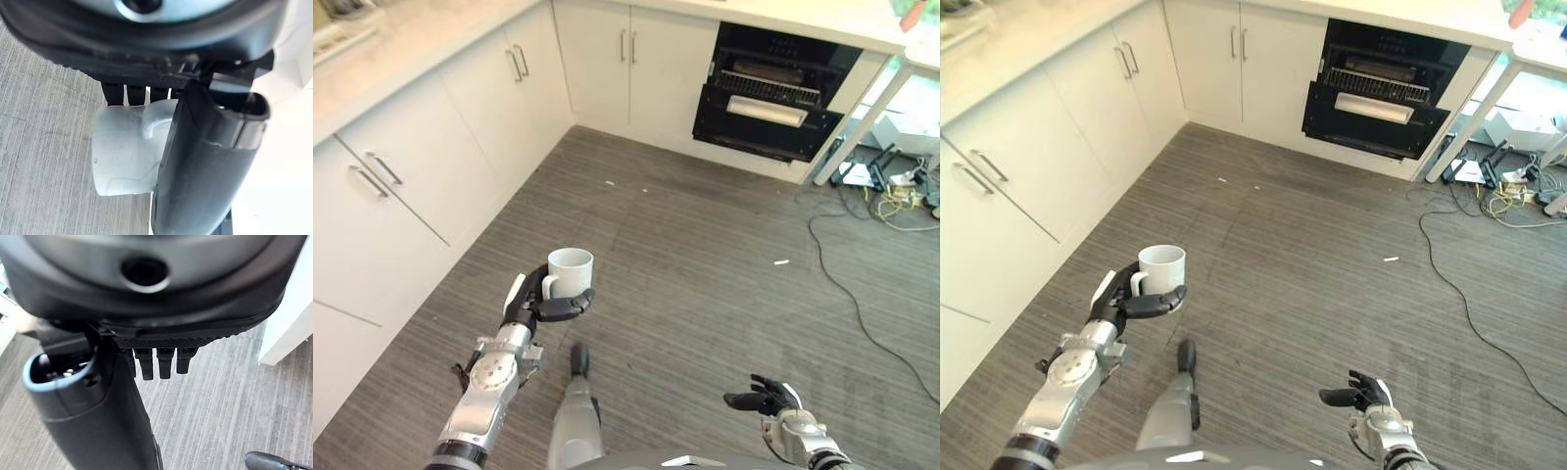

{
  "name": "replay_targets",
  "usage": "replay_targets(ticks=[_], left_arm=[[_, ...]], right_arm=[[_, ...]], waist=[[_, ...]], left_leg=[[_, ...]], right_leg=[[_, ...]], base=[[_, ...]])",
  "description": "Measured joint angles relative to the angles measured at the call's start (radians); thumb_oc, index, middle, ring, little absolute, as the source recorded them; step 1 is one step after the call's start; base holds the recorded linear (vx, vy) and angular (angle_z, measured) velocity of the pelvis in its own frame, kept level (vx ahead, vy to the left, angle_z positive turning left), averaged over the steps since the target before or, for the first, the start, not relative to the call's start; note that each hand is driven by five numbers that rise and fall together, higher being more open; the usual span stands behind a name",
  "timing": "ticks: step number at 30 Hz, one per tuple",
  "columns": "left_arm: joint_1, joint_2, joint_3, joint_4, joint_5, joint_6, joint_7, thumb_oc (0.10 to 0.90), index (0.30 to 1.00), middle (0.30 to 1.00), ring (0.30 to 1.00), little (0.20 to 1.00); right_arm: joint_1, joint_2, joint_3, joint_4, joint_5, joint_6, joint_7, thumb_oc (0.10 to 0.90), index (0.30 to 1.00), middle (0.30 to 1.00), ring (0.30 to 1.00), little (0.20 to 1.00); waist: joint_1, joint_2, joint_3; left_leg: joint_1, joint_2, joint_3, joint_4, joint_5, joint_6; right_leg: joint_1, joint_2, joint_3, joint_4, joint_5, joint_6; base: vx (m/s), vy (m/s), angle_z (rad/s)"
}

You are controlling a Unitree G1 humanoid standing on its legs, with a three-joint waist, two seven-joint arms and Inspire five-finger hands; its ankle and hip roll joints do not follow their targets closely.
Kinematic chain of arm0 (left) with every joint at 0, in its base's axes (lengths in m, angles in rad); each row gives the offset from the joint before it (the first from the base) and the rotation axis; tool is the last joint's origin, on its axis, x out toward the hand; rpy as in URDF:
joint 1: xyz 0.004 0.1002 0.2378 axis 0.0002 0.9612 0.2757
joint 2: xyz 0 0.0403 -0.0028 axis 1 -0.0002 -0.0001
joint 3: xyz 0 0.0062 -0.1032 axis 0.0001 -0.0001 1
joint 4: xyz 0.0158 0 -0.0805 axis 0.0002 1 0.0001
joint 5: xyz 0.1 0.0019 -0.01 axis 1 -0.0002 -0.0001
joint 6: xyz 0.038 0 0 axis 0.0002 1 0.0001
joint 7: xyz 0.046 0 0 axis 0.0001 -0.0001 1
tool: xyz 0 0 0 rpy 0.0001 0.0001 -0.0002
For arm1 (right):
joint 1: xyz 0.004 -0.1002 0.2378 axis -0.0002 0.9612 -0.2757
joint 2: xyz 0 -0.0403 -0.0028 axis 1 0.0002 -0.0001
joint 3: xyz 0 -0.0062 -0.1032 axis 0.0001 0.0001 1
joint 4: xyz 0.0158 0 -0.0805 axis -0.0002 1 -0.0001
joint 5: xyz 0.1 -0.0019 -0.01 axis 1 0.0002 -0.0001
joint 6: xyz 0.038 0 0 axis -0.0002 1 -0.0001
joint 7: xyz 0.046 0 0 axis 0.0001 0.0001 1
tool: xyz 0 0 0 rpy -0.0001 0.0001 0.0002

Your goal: Place the dishes in the dishwasher.

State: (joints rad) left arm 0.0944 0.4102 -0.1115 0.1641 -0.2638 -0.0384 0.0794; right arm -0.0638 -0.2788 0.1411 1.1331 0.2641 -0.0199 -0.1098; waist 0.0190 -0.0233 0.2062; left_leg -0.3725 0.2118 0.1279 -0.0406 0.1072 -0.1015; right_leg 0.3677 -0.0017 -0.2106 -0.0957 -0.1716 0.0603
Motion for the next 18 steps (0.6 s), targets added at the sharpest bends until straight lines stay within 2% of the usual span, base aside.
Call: replay_targets(ticks=[1, 2, 3, 4, 5, 6, 8, 9, 10, 11, 12, 14, 15, 16, 17, 18], left_arm=[[0.003, -0.004, 0.0, 0.0, 0.0, 0.003, -0.001, 0.4, 0.3, 0.3, 0.3, 0.3], [0.014, -0.004, -0.001, -0.007, 0.0, 0.007, 0.002, 0.4, 0.3, 0.3, 0.3, 0.3], [0.012, 0.015, -0.001, -0.013, 0.0, 0.01, 0.002, 0.4, 0.3, 0.3, 0.3, 0.3], [0.013, 0.043, 0.006, -0.011, 0.001, 0.021, 0.005, 0.4, 0.3, 0.3, 0.3, 0.3], [0.013, 0.043, 0.006, -0.011, 0.001, 0.021, 0.005, 0.4, 0.3, 0.3, 0.3, 0.3], [-0.013, 0.076, 0.006, -0.01, 0.003, 0.029, -0.002, 0.4, 0.3, 0.3, 0.3, 0.3], [-0.039, 0.081, 0.012, -0.019, 0.016, 0.029, 0.0, 0.4, 0.3, 0.3, 0.3, 0.3], [-0.047, 0.095, 0.023, -0.034, 0.024, 0.027, 0.001, 0.4, 0.3, 0.3, 0.3, 0.3], [-0.054, 0.106, 0.029, -0.041, 0.035, 0.026, 0.004, 0.4, 0.3, 0.3, 0.3, 0.3], [-0.061, 0.11, 0.029, -0.04, 0.04, 0.026, 0.005, 0.4, 0.3, 0.3, 0.3, 0.3], [-0.07, 0.104, 0.043, -0.049, 0.04, 0.023, 0.008, 0.4, 0.3, 0.3, 0.3, 0.3], [-0.071, 0.07, 0.053, -0.049, 0.041, 0.023, 0.011, 0.4, 0.3, 0.3, 0.3, 0.3], [-0.075, 0.06, 0.062, -0.05, 0.041, 0.02, 0.011, 0.4, 0.3, 0.3, 0.3, 0.3], [-0.084, 0.056, 0.054, -0.039, 0.041, 0.016, 0.008, 0.4, 0.3, 0.3, 0.3, 0.3], [-0.084, 0.056, 0.044, -0.038, 0.043, 0.017, -0.004, 0.4, 0.3, 0.3, 0.3, 0.3], [-0.075, 0.051, 0.035, -0.041, 0.045, 0.017, -0.018, 0.4, 0.3, 0.3, 0.3, 0.3]], right_arm=[[0.01, 0.001, -0.002, 0.012, -0.003, 0.001, 0.0, 0.8, 0.9, 0.9, 0.9, 0.9], [0.039, -0.003, -0.01, 0.017, -0.01, 0.007, 0.001, 0.8, 0.9, 0.9, 0.9, 0.9], [0.063, 0.007, -0.014, -0.005, -0.01, 0.006, 0.001, 0.8, 0.9, 0.9, 0.9, 0.9], [0.072, 0.026, -0.043, -0.005, -0.011, 0.001, 0.005, 0.8, 0.9, 0.9, 0.9, 0.9], [0.072, 0.026, -0.043, -0.005, -0.011, 0.001, 0.005, 0.8, 0.9, 0.9, 0.9, 0.9], [0.089, 0.053, -0.043, -0.001, -0.01, 0.009, 0.009, 0.8, 0.9, 0.9, 0.9, 0.9], [0.105, 0.061, -0.04, -0.012, -0.01, 0.009, 0.013, 0.8, 0.9, 0.9, 0.9, 0.9], [0.099, 0.067, -0.039, -0.03, -0.01, 0.01, 0.013, 0.8, 0.9, 0.9, 0.9, 0.9], [0.085, 0.074, -0.04, -0.038, -0.009, 0.01, 0.014, 0.8, 0.9, 0.9, 0.9, 0.9], [0.079, 0.076, -0.04, -0.04, -0.009, 0.01, 0.016, 0.8, 0.9, 0.9, 0.9, 0.9], [0.054, 0.081, -0.037, -0.056, -0.009, 0.008, 0.02, 0.8, 0.9, 0.9, 0.9, 0.9], [0.032, 0.074, -0.028, -0.11, -0.007, 0.005, 0.023, 0.8, 0.9, 0.9, 0.9, 0.9], [0.028, 0.064, 0.008, -0.184, -0.007, 0.005, 0.023, 0.8, 0.9, 0.9, 0.9, 0.9], [0.036, 0.072, 0.011, -0.217, -0.007, -0.003, 0.022, 0.8, 0.9, 0.9, 0.9, 0.9], [0.033, 0.084, 0.007, -0.21, -0.007, -0.008, 0.023, 0.8, 0.9, 0.9, 0.9, 0.9], [0.03, 0.093, 0.003, -0.188, -0.007, -0.008, 0.022, 0.8, 0.9, 0.9, 0.9, 0.9]], waist=[[0.007, -0.007, -0.003], [0.006, 0.006, -0.01], [0.009, -0.013, -0.005], [0.022, -0.029, -0.01], [0.022, -0.029, -0.01], [0.005, -0.052, -0.024], [-0.013, -0.04, -0.017], [-0.028, -0.045, -0.019], [-0.035, -0.03, -0.014], [-0.036, -0.016, -0.014], [-0.037, 0.021, -0.002], [-0.059, 0.061, 0.019], [-0.072, 0.069, 0.034], [-0.089, 0.053, 0.039], [-0.104, 0.017, 0.036], [-0.111, -0.014, 0.033]], left_leg=[[0.014, 0.002, 0.051, 0.001, 0.004, 0.008], [0.04, -0.004, 0.051, 0.015, 0.052, 0.056], [0.037, -0.018, 0.047, 0.076, 0.125, 0.07], [0.04, -0.056, 0.034, 0.164, 0.137, 0.091], [0.04, -0.056, 0.034, 0.164, 0.137, 0.091], [0.07, -0.117, 0.055, 0.189, 0.061, 0.122], [0.14, -0.17, 0.052, 0.158, 0.025, 0.176], [0.173, -0.198, 0.052, 0.138, 0.006, 0.199], [0.216, -0.213, 0.06, 0.11, 0.01, 0.198], [0.237, -0.217, 0.059, 0.095, 0.008, 0.2], [0.295, -0.218, 0.056, 0.062, -0.041, 0.224], [0.372, -0.223, 0.048, 0.017, -0.059, 0.23], [0.382, -0.223, 0.039, 0.027, -0.092, 0.232], [0.404, -0.243, 0.034, 0.024, -0.118, 0.222], [0.433, -0.277, 0.053, 0.01, -0.123, 0.209], [0.46, -0.317, 0.053, 0.004, -0.139, 0.221]], right_leg=[[0.027, -0.019, 0.008, 0.0, -0.012, 0.019], [0.052, -0.032, 0.017, 0.022, -0.024, 0.041], [0.057, -0.073, 0.026, 0.064, -0.026, 0.052], [0.03, -0.129, 0.043, 0.17, 0.019, 0.077], [0.03, -0.129, 0.043, 0.17, 0.019, 0.077], [-0.026, -0.192, 0.043, 0.33, 0.12, 0.067], [-0.149, -0.258, 0.08, 0.617, 0.268, 0.072], [-0.257, -0.289, 0.111, 0.797, 0.281, 0.068], [-0.339, -0.313, 0.103, 0.889, 0.228, 0.079], [-0.379, -0.314, 0.091, 0.897, 0.199, 0.089], [-0.488, -0.272, 0.08, 0.904, 0.107, 0.081], [-0.608, -0.155, 0.072, 0.792, 0.015, 0.072], [-0.684, -0.076, 0.059, 0.662, -0.001, 0.063], [-0.707, -0.045, -0.025, 0.449, 0.012, 0.054], [-0.724, -0.052, -0.12, 0.293, 0.037, 0.051], [-0.74, -0.074, -0.211, 0.2, 0.05, 0.048]], base=[[0.3, 0.282, -0.27], [0.44, 0.413, -0.37], [0.4, 0.421, -0.58], [0.41, 0.415, -0.42], [0.43, 0.599, -0.19], [0.26, 0.464, 0.25], [0.27, 0.44, 0.33], [0.22, 0.301, 0.24], [0.27, 0.281, 0.16], [0.42, 0.391, -0.07], [0.62, 0.388, -0.11], [0.61, 0.286, 0.03], [0.52, 0.126, 0.39], [0.55, 0.093, 0.57], [0.35, 0.04, 0.7], [0.32, -0.004, 0.6]])
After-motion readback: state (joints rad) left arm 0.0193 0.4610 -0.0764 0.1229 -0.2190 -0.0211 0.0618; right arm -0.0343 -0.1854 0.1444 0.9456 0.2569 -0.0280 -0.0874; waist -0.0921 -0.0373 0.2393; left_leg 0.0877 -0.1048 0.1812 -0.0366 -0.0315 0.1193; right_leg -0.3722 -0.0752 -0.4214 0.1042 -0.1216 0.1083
